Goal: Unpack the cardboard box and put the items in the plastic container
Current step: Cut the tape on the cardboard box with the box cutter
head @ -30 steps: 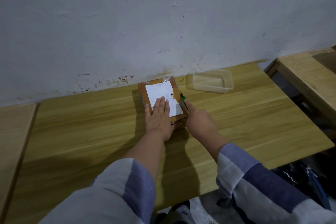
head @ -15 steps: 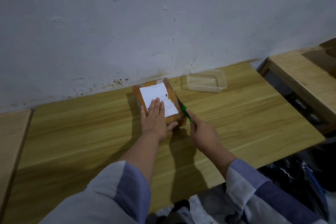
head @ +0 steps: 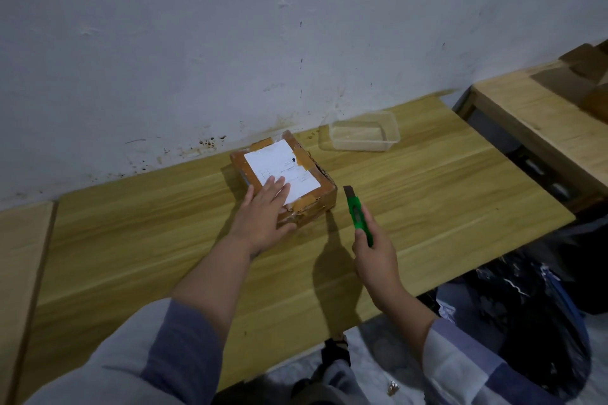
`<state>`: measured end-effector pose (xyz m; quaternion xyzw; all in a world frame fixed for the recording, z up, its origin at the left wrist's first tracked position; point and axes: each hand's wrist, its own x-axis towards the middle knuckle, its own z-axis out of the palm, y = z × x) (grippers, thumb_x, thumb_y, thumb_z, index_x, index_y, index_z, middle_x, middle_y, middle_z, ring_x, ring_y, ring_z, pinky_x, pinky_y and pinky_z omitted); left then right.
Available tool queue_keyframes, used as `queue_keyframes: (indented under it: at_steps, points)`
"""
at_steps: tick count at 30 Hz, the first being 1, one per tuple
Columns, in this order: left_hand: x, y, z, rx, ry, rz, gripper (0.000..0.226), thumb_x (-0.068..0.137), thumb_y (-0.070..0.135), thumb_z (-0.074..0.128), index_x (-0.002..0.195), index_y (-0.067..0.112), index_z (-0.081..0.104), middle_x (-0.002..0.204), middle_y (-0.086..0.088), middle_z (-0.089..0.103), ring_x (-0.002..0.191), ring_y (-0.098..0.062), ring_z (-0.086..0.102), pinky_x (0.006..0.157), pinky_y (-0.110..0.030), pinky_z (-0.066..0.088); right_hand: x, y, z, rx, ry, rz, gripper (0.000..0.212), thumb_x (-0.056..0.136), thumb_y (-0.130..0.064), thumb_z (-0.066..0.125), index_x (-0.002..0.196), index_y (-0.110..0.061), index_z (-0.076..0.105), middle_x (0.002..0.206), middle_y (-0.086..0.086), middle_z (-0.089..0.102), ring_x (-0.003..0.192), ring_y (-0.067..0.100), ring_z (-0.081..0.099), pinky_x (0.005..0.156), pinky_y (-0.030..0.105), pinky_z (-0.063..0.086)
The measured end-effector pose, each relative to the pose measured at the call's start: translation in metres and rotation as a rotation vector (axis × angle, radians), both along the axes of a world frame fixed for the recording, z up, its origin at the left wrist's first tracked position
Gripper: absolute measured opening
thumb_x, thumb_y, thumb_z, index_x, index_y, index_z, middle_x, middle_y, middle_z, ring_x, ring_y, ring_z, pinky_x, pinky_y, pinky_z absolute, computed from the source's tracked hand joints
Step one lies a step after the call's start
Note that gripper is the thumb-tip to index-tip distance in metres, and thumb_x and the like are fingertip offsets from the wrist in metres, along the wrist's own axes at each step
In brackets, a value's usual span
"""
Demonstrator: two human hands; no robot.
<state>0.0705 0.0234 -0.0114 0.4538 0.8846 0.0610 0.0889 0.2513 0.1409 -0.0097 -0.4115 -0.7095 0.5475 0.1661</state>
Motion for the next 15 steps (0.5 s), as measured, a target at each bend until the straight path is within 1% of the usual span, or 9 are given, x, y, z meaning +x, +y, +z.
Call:
queue_keyframes:
  at_steps: [2, 3, 4, 6, 8, 11, 12, 14, 15]
  points:
    - [0.000, -0.002, -0.001, -0.005, 0.018, -0.006, 0.081, 0.093, 0.052, 0.048, 0.153, 0.019, 0.005, 0.162, 0.003, -0.001, 0.148, -0.013, -0.006, 0.118, -0.039, -0.006, -0.002, -0.010, -0.014, -0.083, 0.044, -0.011, 0.050, 0.098, -0.021, 0.040, 0.135, -0.053, 0.033, 0.115, 0.005, 0.057, 0.070, -0.004, 0.037, 0.060, 0.017, 0.037]
    - [0.000, -0.001, -0.001, -0.012, 0.026, -0.008, 0.080, 0.093, 0.051, 0.047, 0.153, 0.019, 0.005, 0.162, 0.002, 0.000, 0.148, -0.013, -0.005, 0.118, -0.039, -0.005, -0.004, -0.015, -0.020, -0.123, 0.058, -0.020, 0.050, 0.098, -0.021, 0.040, 0.133, -0.056, 0.033, 0.105, 0.003, 0.052, 0.068, -0.004, 0.033, 0.060, 0.018, 0.035]
    - [0.002, 0.001, -0.002, -0.019, 0.034, -0.005, 0.079, 0.093, 0.051, 0.046, 0.153, 0.019, 0.005, 0.162, 0.002, 0.000, 0.148, -0.014, -0.004, 0.119, -0.040, -0.003, -0.006, -0.018, -0.024, -0.159, 0.069, -0.032, 0.050, 0.097, -0.021, 0.041, 0.132, -0.056, 0.034, 0.101, 0.001, 0.046, 0.067, -0.004, 0.031, 0.058, 0.018, 0.033]
    - [0.006, 0.008, -0.002, -0.033, 0.059, 0.013, 0.079, 0.093, 0.053, 0.043, 0.153, 0.018, 0.005, 0.162, 0.000, 0.001, 0.148, -0.016, -0.003, 0.120, -0.041, 0.000, -0.010, -0.021, -0.027, -0.211, 0.081, -0.062, 0.048, 0.097, -0.021, 0.041, 0.133, -0.053, 0.036, 0.100, -0.001, 0.041, 0.065, -0.004, 0.030, 0.055, 0.018, 0.030]
    - [0.012, 0.016, -0.005, -0.042, 0.089, 0.041, 0.079, 0.094, 0.055, 0.040, 0.153, 0.017, 0.004, 0.162, -0.001, 0.000, 0.149, -0.017, -0.002, 0.121, -0.041, 0.002, -0.015, -0.018, -0.023, -0.239, 0.080, -0.094, 0.047, 0.098, -0.022, 0.041, 0.136, -0.048, 0.037, 0.097, -0.003, 0.043, 0.062, -0.002, 0.034, 0.052, 0.019, 0.031]
    - [0.020, 0.028, -0.007, -0.040, 0.093, 0.070, 0.082, 0.093, 0.059, 0.038, 0.153, 0.015, 0.002, 0.162, -0.003, -0.002, 0.149, -0.018, -0.003, 0.120, -0.041, 0.002, -0.022, -0.010, -0.018, -0.267, 0.076, -0.125, 0.044, 0.098, -0.022, 0.039, 0.130, -0.054, 0.035, 0.081, -0.012, 0.041, 0.054, 0.004, 0.039, 0.044, 0.019, 0.033]
    - [0.020, 0.030, -0.007, -0.037, 0.087, 0.065, 0.085, 0.092, 0.061, 0.038, 0.153, 0.015, 0.001, 0.162, -0.003, -0.002, 0.149, -0.018, -0.003, 0.120, -0.040, 0.002, -0.024, -0.006, -0.017, -0.270, 0.079, -0.135, 0.043, 0.098, -0.022, 0.039, 0.129, -0.053, 0.037, 0.079, -0.014, 0.040, 0.054, 0.003, 0.039, 0.044, 0.018, 0.032]
    - [0.018, 0.030, -0.005, -0.033, 0.077, 0.024, 0.089, 0.090, 0.060, 0.043, 0.153, 0.014, 0.000, 0.162, -0.002, -0.002, 0.149, -0.017, -0.002, 0.120, -0.038, 0.003, -0.028, 0.003, -0.015, -0.268, 0.068, -0.148, 0.045, 0.097, -0.022, 0.039, 0.136, -0.044, 0.039, 0.078, -0.016, 0.040, 0.058, 0.002, 0.039, 0.050, 0.018, 0.032]
    - [0.015, 0.029, -0.004, -0.034, 0.071, -0.006, 0.089, 0.090, 0.058, 0.046, 0.153, 0.014, 0.001, 0.162, -0.002, -0.001, 0.149, -0.016, -0.001, 0.120, -0.036, 0.003, -0.030, 0.007, -0.013, -0.272, 0.059, -0.150, 0.045, 0.097, -0.022, 0.039, 0.138, -0.041, 0.038, 0.077, -0.014, 0.042, 0.056, 0.004, 0.040, 0.049, 0.019, 0.032]
